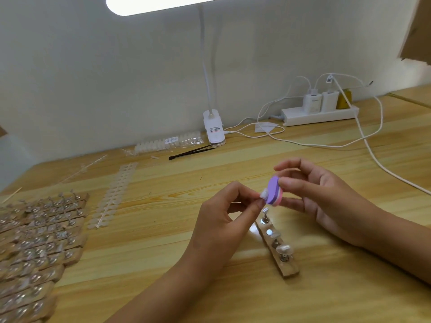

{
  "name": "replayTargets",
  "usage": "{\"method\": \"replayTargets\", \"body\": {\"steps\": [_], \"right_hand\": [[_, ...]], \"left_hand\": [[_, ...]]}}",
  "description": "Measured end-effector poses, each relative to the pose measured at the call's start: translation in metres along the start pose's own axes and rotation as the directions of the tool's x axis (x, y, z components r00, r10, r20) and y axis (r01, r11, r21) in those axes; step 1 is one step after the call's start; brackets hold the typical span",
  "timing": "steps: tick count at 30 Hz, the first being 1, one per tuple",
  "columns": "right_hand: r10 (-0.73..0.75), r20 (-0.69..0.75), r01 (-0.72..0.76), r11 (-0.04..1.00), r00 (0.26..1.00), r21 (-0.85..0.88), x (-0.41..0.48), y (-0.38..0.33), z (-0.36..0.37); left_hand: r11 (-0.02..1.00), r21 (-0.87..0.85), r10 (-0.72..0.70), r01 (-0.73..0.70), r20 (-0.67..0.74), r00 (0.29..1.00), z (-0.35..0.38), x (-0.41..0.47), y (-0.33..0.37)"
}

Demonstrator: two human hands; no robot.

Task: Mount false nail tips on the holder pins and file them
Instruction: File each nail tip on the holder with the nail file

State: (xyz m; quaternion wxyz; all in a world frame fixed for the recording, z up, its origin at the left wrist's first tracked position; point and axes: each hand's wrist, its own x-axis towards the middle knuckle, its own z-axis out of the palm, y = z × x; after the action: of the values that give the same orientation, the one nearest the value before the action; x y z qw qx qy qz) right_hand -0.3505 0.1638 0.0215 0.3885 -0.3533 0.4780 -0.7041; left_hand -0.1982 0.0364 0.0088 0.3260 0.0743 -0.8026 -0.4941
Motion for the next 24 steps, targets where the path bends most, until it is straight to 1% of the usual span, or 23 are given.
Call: {"method": "replayTargets", "body": {"steps": [1,2,4,5,8,11,12,15,16,18,19,22,23,24], "right_hand": [[-0.014,-0.02,0.014,1.0,1.0,-0.005,0.0001,-0.0002,-0.0008],[-0.018,-0.009,0.018,1.0,1.0,-0.015,-0.0004,-0.0002,-0.0015],[-0.009,0.056,0.011,0.999,0.998,-0.033,-0.0023,-0.0004,-0.0002],[-0.014,0.061,0.017,0.999,0.998,-0.037,-0.0025,-0.0004,0.0005],[-0.048,-0.01,0.047,0.998,0.999,-0.042,-0.0012,-0.0003,-0.0009],[-0.007,0.096,0.012,0.998,0.995,-0.055,-0.0032,0.0003,0.0013],[-0.008,0.1,0.014,0.998,0.995,-0.059,-0.0033,0.0007,0.0023],[-0.047,-0.004,0.047,0.997,0.999,-0.057,-0.0021,-0.0002,0.0008],[-0.034,0.016,0.035,0.998,0.999,-0.056,-0.0025,-0.0006,0.0001],[0.013,0.117,-0.005,0.998,0.993,-0.067,-0.0043,-0.0005,0.0015],[0.014,0.124,-0.005,0.997,0.992,-0.072,-0.0045,0.0003,0.0022],[-0.036,0.003,0.037,0.998,0.999,-0.055,-0.0021,0.0004,0.0012],[-0.03,0.012,0.03,0.998,0.999,-0.049,-0.0021,0.0,0.0005],[-0.011,0.051,0.013,0.999,0.999,-0.049,-0.0027,-0.0002,0.0006]], "left_hand": [[1.0,0.008,0.002,-0.002,-0.005,1.0,0.0002,-0.0002,-0.0001],[1.0,0.017,0.008,-0.008,-0.006,1.0,0.0007,-0.0004,-0.0002],[0.999,0.033,0.035,-0.035,-0.004,0.999,0.0011,-0.001,-0.0001],[0.998,0.04,0.048,-0.048,-0.004,0.999,0.001,-0.0013,0.0],[0.996,0.068,0.059,-0.058,-0.011,0.998,0.0011,-0.0013,-0.0003],[0.994,0.084,0.067,-0.066,-0.014,0.998,0.0017,-0.0011,-0.0004],[0.994,0.088,0.072,-0.07,-0.018,0.997,0.0017,-0.0012,-0.0003],[0.992,0.098,0.082,-0.079,-0.027,0.996,0.0017,-0.0015,-0.0008],[0.99,0.108,0.091,-0.088,-0.022,0.996,0.002,-0.0017,-0.0009],[0.986,0.126,0.109,-0.106,-0.018,0.994,0.0026,-0.0018,-0.0006],[0.986,0.129,0.111,-0.107,-0.024,0.994,0.0026,-0.0015,-0.0004],[0.986,0.133,0.104,-0.098,-0.038,0.994,0.0026,-0.0012,-0.0007],[0.985,0.139,0.109,-0.104,-0.032,0.993,0.0028,-0.0015,-0.0005],[0.983,0.144,0.118,-0.113,-0.024,0.993,0.0031,-0.0016,-0.0002]]}}
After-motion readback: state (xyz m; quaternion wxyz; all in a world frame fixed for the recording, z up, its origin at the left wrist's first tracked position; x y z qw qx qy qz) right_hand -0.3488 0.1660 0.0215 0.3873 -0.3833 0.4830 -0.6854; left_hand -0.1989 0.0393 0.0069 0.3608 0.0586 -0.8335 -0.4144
